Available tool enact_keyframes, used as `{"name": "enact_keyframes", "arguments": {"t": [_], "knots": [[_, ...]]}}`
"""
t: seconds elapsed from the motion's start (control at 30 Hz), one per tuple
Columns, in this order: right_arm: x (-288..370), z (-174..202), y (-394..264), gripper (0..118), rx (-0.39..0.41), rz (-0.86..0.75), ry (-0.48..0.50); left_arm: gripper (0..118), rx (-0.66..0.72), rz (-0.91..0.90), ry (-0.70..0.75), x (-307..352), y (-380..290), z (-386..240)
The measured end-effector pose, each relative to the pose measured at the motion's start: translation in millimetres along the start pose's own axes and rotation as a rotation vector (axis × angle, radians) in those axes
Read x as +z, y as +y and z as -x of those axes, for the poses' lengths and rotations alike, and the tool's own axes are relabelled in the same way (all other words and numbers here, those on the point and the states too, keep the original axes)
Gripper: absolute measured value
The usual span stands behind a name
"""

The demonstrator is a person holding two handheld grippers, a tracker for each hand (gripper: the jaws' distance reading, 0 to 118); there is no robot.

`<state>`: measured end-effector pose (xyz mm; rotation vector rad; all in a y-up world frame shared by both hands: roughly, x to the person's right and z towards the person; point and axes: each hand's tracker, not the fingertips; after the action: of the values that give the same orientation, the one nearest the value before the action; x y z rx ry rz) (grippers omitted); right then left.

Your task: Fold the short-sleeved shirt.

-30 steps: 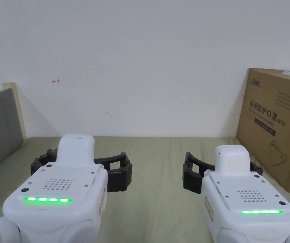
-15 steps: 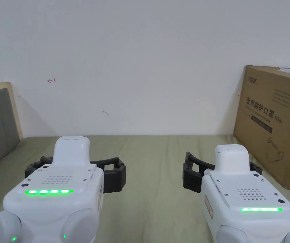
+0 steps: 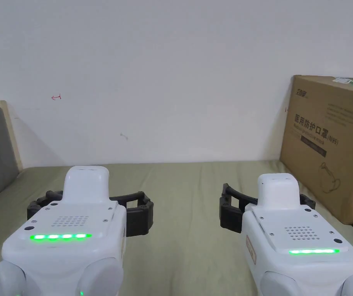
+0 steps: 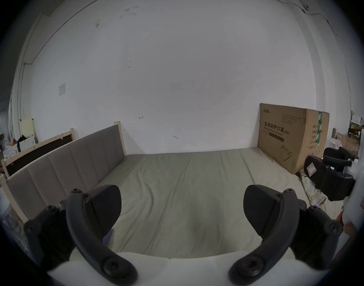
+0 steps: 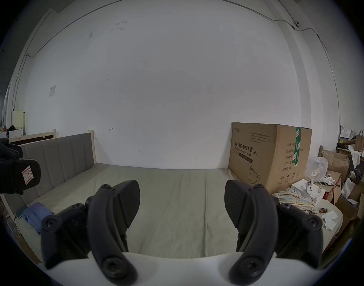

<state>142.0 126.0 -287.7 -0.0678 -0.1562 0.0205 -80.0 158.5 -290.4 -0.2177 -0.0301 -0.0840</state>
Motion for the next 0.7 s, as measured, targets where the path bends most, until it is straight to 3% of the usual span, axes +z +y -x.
{"name": "enact_keyframes", "arguments": {"t": [0.23, 0.5, 0.7], "knots": [[1, -1, -2, 91, -0.001, -0.001, -0.003, 118, 0.028, -0.002, -0.041, -1, -1, 2], [0, -3, -2, 91, -0.005, 0.005, -0.006, 118, -0.030, -0.057, -0.056, 5, -8, 0], [2, -3, -3, 91, -0.008, -0.005, -0.013, 118, -0.041, -0.104, -0.014, 5, -11, -1]]}}
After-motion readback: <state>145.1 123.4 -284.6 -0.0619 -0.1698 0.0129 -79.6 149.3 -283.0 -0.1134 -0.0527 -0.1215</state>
